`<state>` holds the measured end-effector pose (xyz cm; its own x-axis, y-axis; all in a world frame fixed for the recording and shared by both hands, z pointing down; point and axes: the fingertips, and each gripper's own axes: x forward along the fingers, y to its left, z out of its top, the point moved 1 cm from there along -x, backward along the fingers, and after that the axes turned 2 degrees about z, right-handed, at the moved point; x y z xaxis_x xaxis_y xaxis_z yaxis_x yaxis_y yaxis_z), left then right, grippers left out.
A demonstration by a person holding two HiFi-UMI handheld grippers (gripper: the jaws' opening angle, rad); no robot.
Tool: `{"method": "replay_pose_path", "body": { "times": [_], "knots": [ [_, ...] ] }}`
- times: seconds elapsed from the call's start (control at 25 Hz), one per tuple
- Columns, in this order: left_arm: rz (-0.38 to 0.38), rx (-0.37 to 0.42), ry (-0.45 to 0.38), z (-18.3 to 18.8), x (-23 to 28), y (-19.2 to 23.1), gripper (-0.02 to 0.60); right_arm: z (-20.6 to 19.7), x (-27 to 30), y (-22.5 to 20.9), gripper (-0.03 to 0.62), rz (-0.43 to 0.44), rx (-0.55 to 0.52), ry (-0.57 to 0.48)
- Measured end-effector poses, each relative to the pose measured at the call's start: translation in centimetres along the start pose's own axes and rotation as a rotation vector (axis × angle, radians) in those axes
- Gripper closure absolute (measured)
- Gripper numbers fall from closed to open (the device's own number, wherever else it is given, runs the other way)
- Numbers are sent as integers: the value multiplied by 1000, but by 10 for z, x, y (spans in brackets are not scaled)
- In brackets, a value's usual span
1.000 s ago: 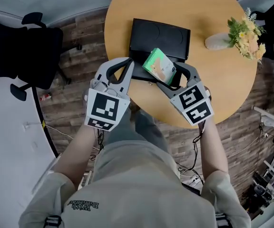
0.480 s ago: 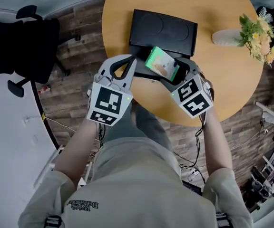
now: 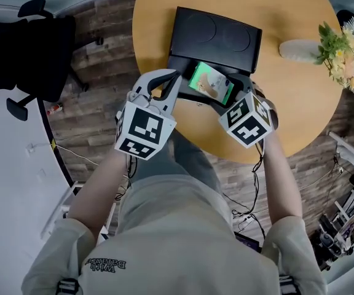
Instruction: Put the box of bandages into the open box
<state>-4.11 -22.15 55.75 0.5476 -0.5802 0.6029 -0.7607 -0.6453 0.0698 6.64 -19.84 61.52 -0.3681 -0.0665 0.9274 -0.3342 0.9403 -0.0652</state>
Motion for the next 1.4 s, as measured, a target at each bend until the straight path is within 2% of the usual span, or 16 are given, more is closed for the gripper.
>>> {"method": "replay_pose_path", "body": {
  "times": [0.48, 1.12, 1.4],
  "knots": [
    [1, -10, 10, -9, 3, 3, 558, -15, 21, -2, 283, 15, -104, 135],
    [-4, -4, 18, -18, -3, 3, 558, -28, 40, -7, 283, 0, -125, 250],
    [6, -6, 16, -21, -4, 3, 558, -27, 45, -9, 283, 4, -116, 246]
  ]
}}
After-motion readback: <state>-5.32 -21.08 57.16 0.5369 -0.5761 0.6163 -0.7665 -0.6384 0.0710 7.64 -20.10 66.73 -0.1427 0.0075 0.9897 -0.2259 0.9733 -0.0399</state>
